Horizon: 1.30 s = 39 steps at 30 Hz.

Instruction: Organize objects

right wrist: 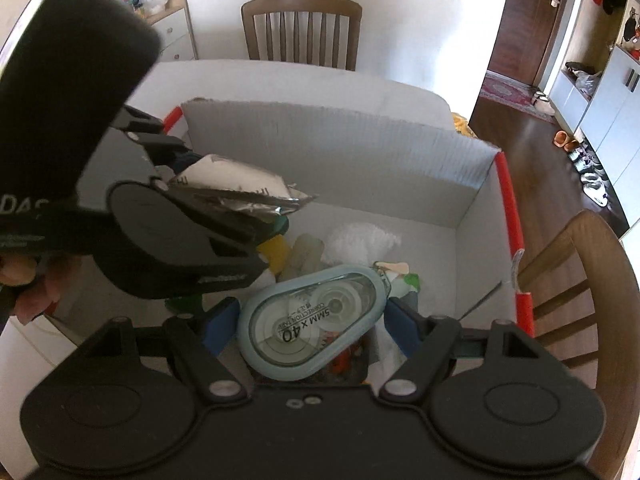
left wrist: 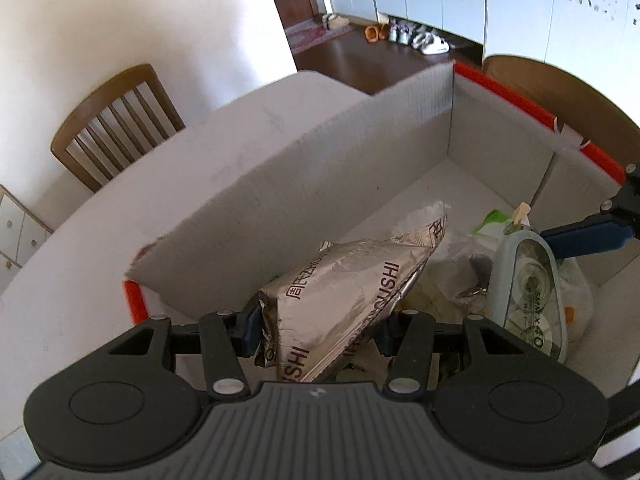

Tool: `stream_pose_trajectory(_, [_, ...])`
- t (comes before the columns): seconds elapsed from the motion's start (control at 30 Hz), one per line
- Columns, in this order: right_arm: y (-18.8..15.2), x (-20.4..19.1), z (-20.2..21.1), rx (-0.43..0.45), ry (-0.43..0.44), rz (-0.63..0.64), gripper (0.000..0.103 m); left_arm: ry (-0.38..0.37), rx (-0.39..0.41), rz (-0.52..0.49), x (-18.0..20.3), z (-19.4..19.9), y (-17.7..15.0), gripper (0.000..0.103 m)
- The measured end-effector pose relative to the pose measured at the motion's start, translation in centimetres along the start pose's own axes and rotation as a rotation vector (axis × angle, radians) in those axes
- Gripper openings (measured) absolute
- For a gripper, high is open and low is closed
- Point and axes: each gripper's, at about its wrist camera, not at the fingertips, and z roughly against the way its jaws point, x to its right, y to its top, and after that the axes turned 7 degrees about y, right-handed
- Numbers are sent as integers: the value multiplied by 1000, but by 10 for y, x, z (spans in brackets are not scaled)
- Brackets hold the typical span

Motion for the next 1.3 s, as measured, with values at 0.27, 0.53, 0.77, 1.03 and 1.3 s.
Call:
stream_pose_trajectory(0.27, [-5, 0, -12, -30, -6, 8, 78, -6, -40, -8, 3, -11, 1, 52])
stream_pose_trajectory(0.53, [-7, 4, -15, -39, -2, 0, 78, -39, -48, -3, 2, -10, 0, 55])
stream_pose_trajectory(0.77, [-7, 7, -6, -3, 16, -14, 81, -51, -22, 22, -1, 0, -1, 66])
stream_pose_trajectory(1.03, [-10, 8, 18, 39, 26, -18, 82, -65, 20, 66, -10, 22, -5, 73])
stream_pose_trajectory(1.3, [-11, 6, 51, 112, 39, -22, 83, -63, 87, 120, -24, 60, -17, 73])
